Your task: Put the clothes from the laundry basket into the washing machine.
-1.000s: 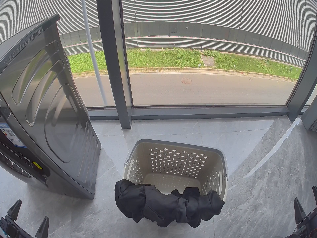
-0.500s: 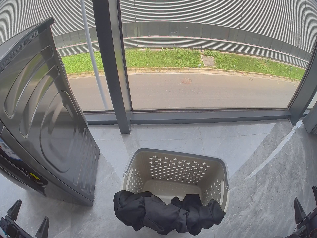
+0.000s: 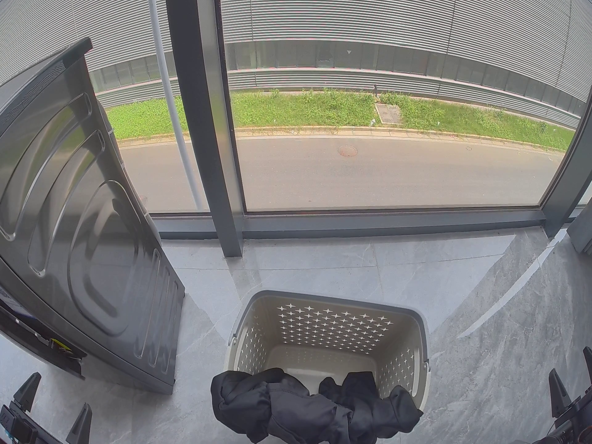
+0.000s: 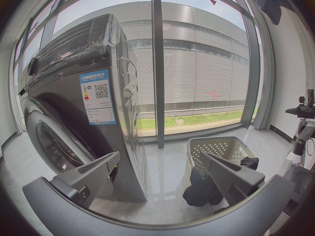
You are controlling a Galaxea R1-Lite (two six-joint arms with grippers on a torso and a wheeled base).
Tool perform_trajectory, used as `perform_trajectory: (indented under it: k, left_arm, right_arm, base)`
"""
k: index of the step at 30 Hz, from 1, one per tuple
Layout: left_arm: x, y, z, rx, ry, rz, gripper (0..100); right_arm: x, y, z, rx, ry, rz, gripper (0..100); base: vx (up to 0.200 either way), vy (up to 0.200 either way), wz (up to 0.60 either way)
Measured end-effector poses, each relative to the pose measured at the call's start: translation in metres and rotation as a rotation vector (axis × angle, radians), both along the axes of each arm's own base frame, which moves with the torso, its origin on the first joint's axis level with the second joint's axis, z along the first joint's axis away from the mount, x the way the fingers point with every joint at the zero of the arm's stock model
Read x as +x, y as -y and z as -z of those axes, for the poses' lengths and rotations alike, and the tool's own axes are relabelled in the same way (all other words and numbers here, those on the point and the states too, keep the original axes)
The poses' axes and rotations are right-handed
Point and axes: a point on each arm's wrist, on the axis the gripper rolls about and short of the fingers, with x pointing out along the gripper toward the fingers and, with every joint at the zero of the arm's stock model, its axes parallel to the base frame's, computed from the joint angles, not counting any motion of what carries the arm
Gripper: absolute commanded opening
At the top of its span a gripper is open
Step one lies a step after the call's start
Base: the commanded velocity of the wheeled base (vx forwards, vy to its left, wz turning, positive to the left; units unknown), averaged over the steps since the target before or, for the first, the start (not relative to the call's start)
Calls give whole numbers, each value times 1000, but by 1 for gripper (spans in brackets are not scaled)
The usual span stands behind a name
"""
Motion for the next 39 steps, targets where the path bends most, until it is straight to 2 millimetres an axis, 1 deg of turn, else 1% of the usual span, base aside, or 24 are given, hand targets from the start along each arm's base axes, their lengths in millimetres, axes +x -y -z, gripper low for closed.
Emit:
perform_trajectory:
  k: [8,17,39]
  left_arm:
    - [0,0,0,2,0,-1,100]
    - [0,0,0,1,0,-1,100]
    - [0,0,0,0,0,0,100]
  right_arm:
    - [0,0,0,0,0,0,100]
    - [0,0,0,0,0,0,100]
    - [0,0,0,0,0,0,100]
  base:
    - [0,0,0]
    - [200,0,0]
    - [0,0,0]
